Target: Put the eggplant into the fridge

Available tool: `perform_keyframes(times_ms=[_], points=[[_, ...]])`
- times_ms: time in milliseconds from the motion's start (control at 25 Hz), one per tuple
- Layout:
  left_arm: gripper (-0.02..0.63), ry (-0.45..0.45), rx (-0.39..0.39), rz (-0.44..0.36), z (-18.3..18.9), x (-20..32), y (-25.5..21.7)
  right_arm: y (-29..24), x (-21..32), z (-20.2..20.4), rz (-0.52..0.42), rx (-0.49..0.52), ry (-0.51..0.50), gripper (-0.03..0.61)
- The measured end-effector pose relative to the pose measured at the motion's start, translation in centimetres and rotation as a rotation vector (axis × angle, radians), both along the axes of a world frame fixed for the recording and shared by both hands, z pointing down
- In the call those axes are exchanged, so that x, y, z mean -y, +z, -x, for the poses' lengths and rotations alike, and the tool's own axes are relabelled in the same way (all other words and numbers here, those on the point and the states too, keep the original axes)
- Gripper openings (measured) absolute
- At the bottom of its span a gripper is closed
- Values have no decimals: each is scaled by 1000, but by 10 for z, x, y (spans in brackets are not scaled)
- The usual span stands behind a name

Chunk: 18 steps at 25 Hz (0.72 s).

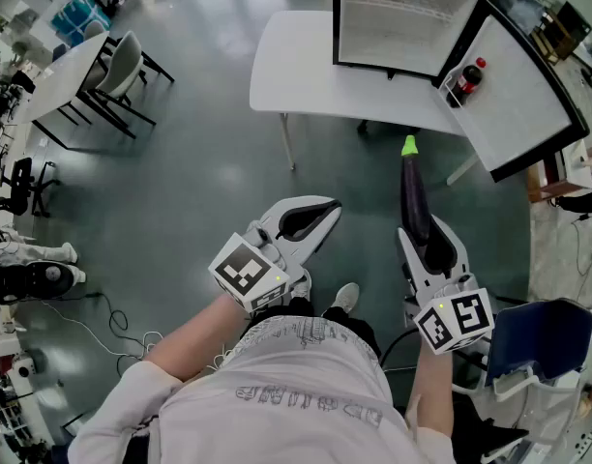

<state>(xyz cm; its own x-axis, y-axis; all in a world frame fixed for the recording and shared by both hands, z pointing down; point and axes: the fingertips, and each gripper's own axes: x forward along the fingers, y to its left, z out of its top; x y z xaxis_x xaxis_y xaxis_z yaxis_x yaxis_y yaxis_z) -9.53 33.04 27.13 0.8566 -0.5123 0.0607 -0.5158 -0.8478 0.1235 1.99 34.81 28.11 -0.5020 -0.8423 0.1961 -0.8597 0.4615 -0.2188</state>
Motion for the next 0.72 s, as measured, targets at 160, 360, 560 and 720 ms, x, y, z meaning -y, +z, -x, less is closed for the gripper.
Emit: perform_keyframes(times_ms=[160, 360, 560, 720], points=[[8, 1, 3, 4, -2, -6, 2, 1, -5, -2, 0, 7, 10, 199], [6, -1, 2, 6, -9, -10, 2, 1, -9, -11, 3, 28, 20, 199], [8, -10, 3, -4, -21, -16, -1, 3, -15, -25, 9, 34, 19, 199], [6, -20, 6, -13, -34, -23, -2, 7, -21, -42, 10, 38, 12, 199]])
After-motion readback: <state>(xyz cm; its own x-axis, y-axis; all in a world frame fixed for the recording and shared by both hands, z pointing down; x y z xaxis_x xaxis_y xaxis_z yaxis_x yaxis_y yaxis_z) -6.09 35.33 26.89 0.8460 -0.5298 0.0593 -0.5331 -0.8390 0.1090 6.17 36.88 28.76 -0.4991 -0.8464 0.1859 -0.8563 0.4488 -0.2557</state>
